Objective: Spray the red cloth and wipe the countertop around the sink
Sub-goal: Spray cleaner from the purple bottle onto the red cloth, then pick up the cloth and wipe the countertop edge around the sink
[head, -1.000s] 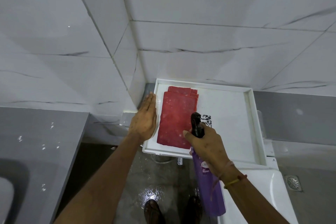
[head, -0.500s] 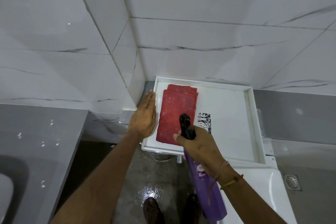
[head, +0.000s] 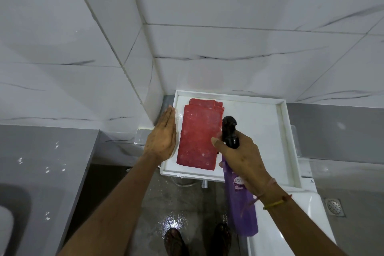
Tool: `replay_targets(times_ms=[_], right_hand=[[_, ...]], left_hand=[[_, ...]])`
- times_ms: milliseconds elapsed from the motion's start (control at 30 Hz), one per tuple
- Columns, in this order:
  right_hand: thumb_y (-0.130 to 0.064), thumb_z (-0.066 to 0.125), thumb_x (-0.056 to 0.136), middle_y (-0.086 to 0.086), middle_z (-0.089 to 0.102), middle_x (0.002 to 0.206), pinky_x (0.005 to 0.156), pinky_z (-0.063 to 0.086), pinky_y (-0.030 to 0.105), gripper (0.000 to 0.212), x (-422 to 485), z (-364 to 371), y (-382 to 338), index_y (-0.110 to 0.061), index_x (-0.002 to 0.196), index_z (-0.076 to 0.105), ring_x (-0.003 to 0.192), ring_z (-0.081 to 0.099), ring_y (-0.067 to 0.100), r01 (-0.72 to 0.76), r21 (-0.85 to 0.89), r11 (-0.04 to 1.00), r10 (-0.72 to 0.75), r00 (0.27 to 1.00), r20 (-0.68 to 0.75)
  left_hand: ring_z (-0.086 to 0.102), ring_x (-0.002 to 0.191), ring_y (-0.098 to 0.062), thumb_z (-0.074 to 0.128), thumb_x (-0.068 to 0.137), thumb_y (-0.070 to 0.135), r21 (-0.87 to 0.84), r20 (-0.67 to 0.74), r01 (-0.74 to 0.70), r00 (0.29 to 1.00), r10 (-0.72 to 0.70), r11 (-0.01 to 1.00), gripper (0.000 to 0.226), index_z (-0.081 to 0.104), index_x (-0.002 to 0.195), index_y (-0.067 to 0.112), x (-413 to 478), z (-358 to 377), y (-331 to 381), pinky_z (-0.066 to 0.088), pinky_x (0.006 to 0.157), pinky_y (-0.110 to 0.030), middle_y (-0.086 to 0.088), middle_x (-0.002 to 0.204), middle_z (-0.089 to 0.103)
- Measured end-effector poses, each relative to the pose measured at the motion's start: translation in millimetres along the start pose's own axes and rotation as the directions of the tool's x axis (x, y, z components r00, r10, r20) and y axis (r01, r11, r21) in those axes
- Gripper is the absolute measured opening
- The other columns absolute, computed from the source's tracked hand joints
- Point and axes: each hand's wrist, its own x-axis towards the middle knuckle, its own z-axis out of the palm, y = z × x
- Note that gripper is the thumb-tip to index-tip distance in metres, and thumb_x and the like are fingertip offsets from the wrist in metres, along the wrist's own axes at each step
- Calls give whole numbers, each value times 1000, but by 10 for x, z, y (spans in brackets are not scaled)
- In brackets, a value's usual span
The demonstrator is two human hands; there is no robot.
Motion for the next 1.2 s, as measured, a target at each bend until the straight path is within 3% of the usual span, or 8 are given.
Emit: replay_targets(times_ms=[100,200,333,467,633,800,967,1200], right_hand=[[-35,67,82,-1,71,93,61,56,20,12,-66,-223,-67,-37,92,60,58,70,12,154,88,984,-149,987,-59],[-28,68,82,-10,68,110,76,59,32,24,-54,-502,-164,-37,103,60,77,70,26,381,152,912,-336,907,-254],[-17,61,87,-4,67,103,66,57,20,32,221,-818,-171,-22,118,53,76,64,25,601,139,787,-498,752,-433],[-16,61,88,5,62,92,92,51,54,43,590,-921,74,-7,127,48,86,63,34,576,33,817,-495,728,-474],[-17,62,87,8,63,94,90,45,13,45,801,-964,247,0,126,48,85,58,-9,547,34,837,-445,715,-539],[-14,65,87,-13,59,92,84,42,4,55,886,-1008,280,-5,135,40,80,56,-14,520,40,853,-426,740,-521],[-14,68,83,3,63,103,83,41,2,66,886,-1018,335,-10,139,33,84,56,-15,499,29,866,-419,756,-502],[-37,75,72,1,46,130,105,46,37,94,742,-920,389,-8,144,22,116,51,12,404,119,907,-278,787,-551]], left_hand=[[2,148,-17,16,93,34,-13,-5,-5,1000,5,1000,63,3,149,7,-10,-10,10,5,119,-27,-7,161,1],[6,148,-20,18,94,30,-26,-18,-36,999,36,999,62,7,148,3,-13,-39,27,8,121,-31,-11,160,5],[5,148,-21,17,92,31,-12,-4,-34,999,34,999,63,6,148,3,-21,-60,41,11,122,-35,-12,160,4],[3,148,-19,15,91,36,4,22,-6,1000,6,1000,66,2,148,6,-21,-54,49,11,122,-35,-8,160,1],[3,148,-18,14,91,38,20,29,-1,1000,0,1000,66,2,148,8,-13,-33,36,12,122,-35,-6,161,1],[1,147,-18,16,93,35,149,4,17,1000,-18,989,63,7,148,5,-5,-27,78,5,120,-31,-8,160,5],[62,105,-40,62,85,7,265,-185,-52,977,104,963,45,51,127,-1,-84,-61,313,53,87,-47,-25,117,63],[48,117,-32,46,95,23,124,-80,284,958,-276,951,40,42,129,2,-76,-51,721,45,97,-43,-18,125,55]])
